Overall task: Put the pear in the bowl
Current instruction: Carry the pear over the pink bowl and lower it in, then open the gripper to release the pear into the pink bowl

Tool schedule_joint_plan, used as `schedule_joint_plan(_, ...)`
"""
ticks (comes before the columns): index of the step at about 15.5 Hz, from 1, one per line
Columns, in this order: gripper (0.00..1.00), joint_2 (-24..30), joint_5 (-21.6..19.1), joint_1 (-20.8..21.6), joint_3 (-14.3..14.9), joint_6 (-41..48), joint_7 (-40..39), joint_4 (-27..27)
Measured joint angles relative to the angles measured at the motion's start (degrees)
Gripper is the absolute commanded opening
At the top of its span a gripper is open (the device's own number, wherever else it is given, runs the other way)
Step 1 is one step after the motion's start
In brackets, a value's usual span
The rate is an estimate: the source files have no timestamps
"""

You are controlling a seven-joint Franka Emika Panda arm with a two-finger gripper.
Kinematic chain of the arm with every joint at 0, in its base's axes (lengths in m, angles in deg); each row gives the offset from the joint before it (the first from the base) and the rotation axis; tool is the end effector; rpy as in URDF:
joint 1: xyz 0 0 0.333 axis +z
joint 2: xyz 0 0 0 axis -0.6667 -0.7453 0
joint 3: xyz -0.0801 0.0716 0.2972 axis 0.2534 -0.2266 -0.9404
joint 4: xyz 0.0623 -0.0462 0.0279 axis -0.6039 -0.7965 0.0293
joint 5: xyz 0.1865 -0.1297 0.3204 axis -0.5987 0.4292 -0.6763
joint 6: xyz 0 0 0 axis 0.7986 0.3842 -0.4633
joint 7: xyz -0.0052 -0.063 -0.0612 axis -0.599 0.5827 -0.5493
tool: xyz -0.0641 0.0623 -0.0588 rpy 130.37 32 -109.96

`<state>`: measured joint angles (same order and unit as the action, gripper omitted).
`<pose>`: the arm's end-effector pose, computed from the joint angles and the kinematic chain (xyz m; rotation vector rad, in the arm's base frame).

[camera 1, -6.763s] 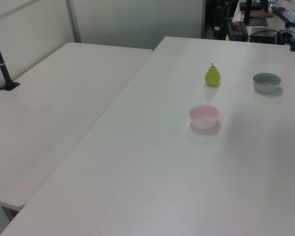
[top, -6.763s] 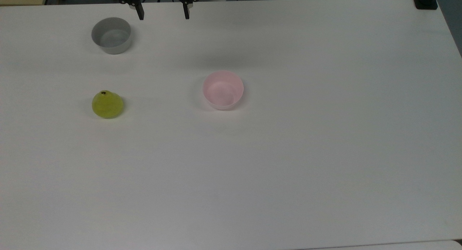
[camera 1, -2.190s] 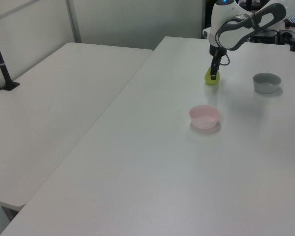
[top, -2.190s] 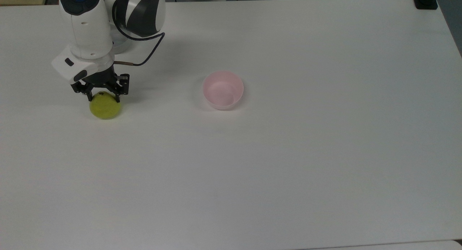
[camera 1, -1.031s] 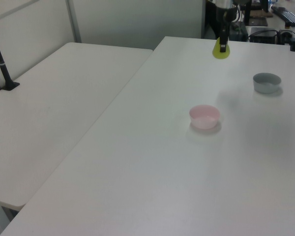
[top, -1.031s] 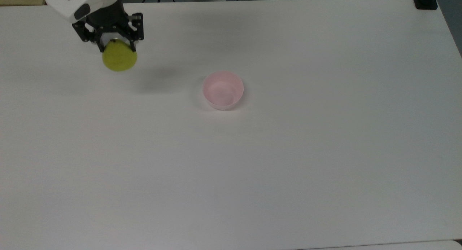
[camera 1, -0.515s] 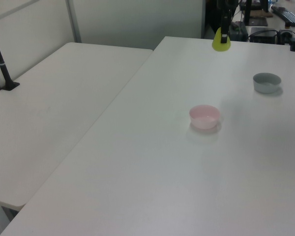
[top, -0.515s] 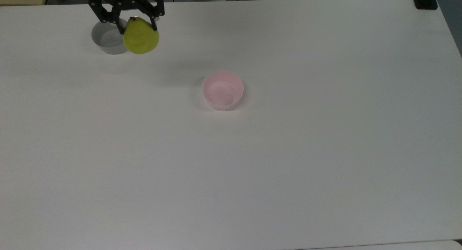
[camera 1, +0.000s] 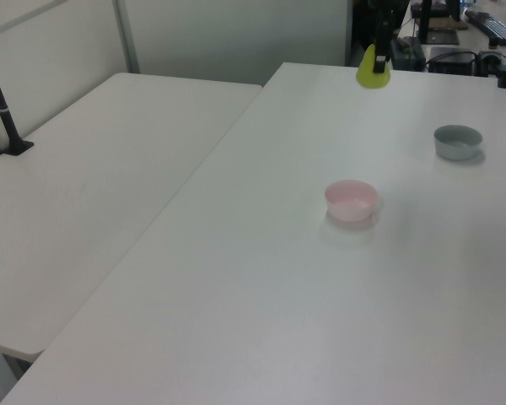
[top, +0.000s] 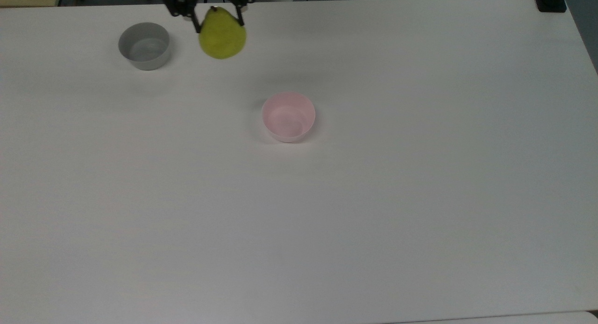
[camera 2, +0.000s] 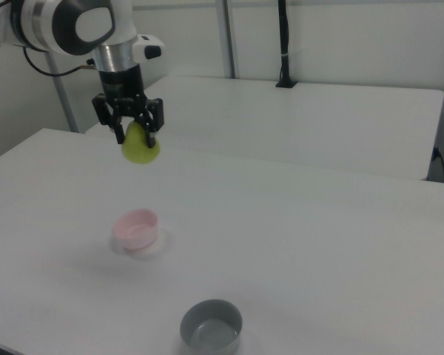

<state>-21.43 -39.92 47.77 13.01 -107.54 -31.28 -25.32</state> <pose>0.5714 -0.0147 0.5978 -3.0774 -0.3210 -0.0654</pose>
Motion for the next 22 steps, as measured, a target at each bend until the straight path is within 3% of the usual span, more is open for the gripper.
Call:
schedule_joint_plan(4,0.02,-0.03,0.00,5.23,-0.07,-1.72,5.84,-2.71)
schedule_joint_plan(7,0.02,-0.21,0.00,7.39,-0.09,-8.24,7.78,-8.30)
schedule_joint_plan(22,0.01,-5.76,0.13,8.63,-1.63,-26.65,9.26,-20.48)
